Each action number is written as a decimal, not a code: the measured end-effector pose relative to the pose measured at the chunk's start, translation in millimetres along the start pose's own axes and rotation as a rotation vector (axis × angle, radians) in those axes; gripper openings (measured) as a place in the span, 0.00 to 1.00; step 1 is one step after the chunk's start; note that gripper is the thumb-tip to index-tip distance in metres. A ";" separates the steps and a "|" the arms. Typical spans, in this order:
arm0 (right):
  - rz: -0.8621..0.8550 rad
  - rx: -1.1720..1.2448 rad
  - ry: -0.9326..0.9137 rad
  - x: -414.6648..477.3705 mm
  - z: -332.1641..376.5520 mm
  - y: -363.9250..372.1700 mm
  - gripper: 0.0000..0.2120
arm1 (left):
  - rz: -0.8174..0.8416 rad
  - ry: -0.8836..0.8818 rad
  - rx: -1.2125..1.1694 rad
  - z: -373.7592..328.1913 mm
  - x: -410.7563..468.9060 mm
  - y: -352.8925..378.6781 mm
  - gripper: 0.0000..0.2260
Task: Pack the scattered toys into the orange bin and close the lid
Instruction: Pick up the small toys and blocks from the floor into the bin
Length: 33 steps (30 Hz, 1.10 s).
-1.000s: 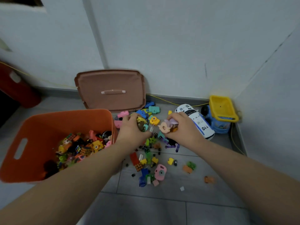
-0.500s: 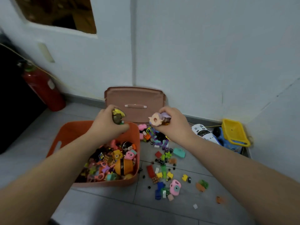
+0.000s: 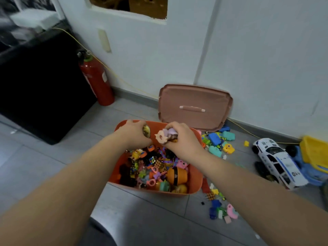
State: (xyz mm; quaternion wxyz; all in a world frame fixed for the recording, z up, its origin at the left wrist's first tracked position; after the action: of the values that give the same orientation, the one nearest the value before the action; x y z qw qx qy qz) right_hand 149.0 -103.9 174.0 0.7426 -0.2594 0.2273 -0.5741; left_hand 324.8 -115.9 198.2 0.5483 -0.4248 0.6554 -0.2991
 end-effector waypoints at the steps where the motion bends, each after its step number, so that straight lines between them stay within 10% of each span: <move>1: 0.020 0.005 0.005 1.2 0.7 9.5 0.18 | 0.025 -0.003 0.006 5.2 2.0 3.9 0.27; 13: 0.289 0.001 0.013 17.2 14.5 64.5 0.33 | 0.054 0.003 0.021 34.5 23.6 16.6 0.22; 33: 0.022 -0.380 0.169 -66.2 -136.8 -119.3 0.34 | -0.101 0.418 -0.026 -175.0 -1.5 56.0 0.23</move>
State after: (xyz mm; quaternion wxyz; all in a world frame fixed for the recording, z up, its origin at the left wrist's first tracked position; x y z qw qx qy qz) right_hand -41.3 -81.3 149.5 0.6648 -0.3433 0.3959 -0.5324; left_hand 141.8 -101.7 189.3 0.3795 -0.3927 0.7364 -0.3993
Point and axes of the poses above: each hand's wrist, its own x-axis towards the middle knuckle, its own y-axis out of the palm, z = x × y, the point moved 6 cm from there along x, towards the middle knuckle, and after that the axes turned 1 degree about x, right-handed, at the moved point
